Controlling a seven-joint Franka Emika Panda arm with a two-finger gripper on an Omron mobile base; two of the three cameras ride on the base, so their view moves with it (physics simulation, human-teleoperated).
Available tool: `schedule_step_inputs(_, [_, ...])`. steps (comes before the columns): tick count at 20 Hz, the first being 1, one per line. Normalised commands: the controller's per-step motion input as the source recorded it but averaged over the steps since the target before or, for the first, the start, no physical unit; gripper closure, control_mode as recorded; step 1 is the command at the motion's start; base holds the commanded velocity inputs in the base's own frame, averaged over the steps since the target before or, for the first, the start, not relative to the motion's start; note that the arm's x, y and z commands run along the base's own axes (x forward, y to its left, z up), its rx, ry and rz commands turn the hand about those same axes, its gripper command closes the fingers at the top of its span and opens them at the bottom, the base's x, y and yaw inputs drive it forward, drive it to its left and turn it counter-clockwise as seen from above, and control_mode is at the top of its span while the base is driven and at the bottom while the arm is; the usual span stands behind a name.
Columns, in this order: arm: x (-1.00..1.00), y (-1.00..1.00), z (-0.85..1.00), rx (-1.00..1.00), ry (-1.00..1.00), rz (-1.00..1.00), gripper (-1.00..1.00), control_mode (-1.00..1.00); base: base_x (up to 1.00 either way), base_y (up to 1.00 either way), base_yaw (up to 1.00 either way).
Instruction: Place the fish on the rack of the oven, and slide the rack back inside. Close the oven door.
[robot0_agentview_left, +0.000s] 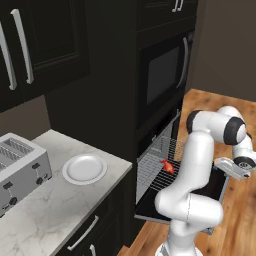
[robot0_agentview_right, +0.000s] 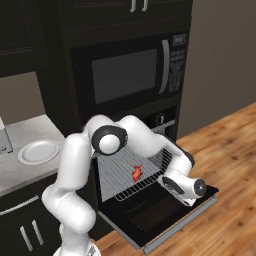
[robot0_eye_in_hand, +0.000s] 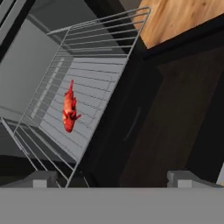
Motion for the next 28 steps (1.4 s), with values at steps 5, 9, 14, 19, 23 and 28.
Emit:
schedule_step_inputs(5, [0.0, 0.69, -0.19, 0.0, 0.0, -0.01, -1.0, -1.0, 0.0, 0.0, 0.0])
schedule_step_inputs(9, [0.0, 0.63, -0.1, 0.0, 0.0, -0.02, -1.0, -1.0, 0.0, 0.0, 0.0])
schedule_step_inputs(14, [0.0, 0.41, -0.05, 0.0, 0.0, -0.01, -1.0, -1.0, 0.0, 0.0, 0.0])
schedule_step_inputs(19, [0.01, 0.09, -0.12, 0.0, 0.02, -0.03, -1.0, -1.0, 0.0, 0.0, 0.0])
schedule_step_inputs(23, [0.0, 0.01, -0.22, 0.0, 0.05, -0.03, -1.0, -1.0, 0.0, 0.0, 0.0])
schedule_step_inputs(28, [0.06, 0.02, -0.21, 0.0, 0.05, -0.01, -1.0, -1.0, 0.0, 0.0, 0.0])
